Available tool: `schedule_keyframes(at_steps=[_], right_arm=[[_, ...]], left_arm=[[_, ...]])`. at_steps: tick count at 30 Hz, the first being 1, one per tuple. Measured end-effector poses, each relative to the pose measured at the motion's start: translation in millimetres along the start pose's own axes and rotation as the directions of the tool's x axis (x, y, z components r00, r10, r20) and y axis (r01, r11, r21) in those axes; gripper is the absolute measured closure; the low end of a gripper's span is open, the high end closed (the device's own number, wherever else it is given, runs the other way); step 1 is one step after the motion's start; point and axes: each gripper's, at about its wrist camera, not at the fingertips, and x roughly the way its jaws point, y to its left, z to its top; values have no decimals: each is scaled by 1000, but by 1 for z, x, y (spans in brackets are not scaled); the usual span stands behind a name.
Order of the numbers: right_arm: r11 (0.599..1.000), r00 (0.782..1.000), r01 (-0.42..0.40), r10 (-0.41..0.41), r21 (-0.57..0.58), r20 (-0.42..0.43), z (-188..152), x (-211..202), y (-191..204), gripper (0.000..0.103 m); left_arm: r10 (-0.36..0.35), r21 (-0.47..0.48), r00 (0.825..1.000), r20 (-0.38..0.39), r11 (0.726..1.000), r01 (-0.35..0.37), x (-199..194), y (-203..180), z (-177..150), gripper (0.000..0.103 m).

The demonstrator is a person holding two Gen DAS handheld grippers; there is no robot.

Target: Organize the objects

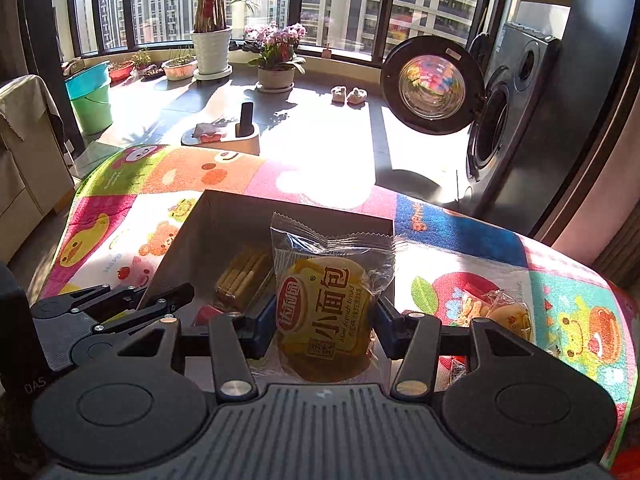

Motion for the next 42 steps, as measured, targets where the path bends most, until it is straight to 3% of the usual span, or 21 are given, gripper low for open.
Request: schedule_keyframes(at_steps=[3, 9, 13, 17, 23, 26, 28, 32, 35, 39, 42], right_arm=[[999, 999, -21, 22, 35, -36, -7, 8, -4, 39], [1000, 1000, 0, -1, 22, 9, -16, -18, -22, 34], [997, 996, 67, -69, 35, 61, -28, -45, -60, 28], [978, 985, 155, -164, 141, 54, -44, -54, -117, 26], [921, 970, 225, -243, 318, 18, -69, -37, -186, 26], [929, 953, 276, -297, 245, 53, -76, -23, -184, 25], [940, 958, 268, -284, 212, 47, -77, -9, -184, 22], [899, 971, 225, -238, 375, -12, -78, 16, -207, 23], [879, 965, 254, -259, 404, -45, -83, 34, -214, 30], [865, 973, 230, -208, 446, -98, -91, 48, -218, 59], [878, 970, 241, -205, 414, -129, -94, 46, -214, 73]], left_arm=[[0, 0, 1000, 0, 1000, 0, 0, 0, 0, 84], [0, 3, 1000, 2, 1000, 0, 0, -1, 0, 84], [1, 4, 1000, 2, 1000, -1, 0, 0, 0, 84], [2, 6, 1000, 3, 1000, -2, -1, 0, 0, 84], [3, 5, 1000, 4, 1000, -3, -1, 0, 0, 84], [8, 10, 1000, 5, 1000, -8, 0, -1, 0, 84], [10, 12, 1000, 5, 1000, -10, 0, -2, 0, 85], [13, 13, 1000, -1, 1000, -13, 2, -2, -1, 85], [12, 13, 1000, 0, 1000, -12, 2, -2, -1, 85], [12, 12, 1000, 0, 1000, -12, 2, -2, -1, 85], [12, 13, 1000, 0, 1000, -12, 2, -2, -1, 85]])
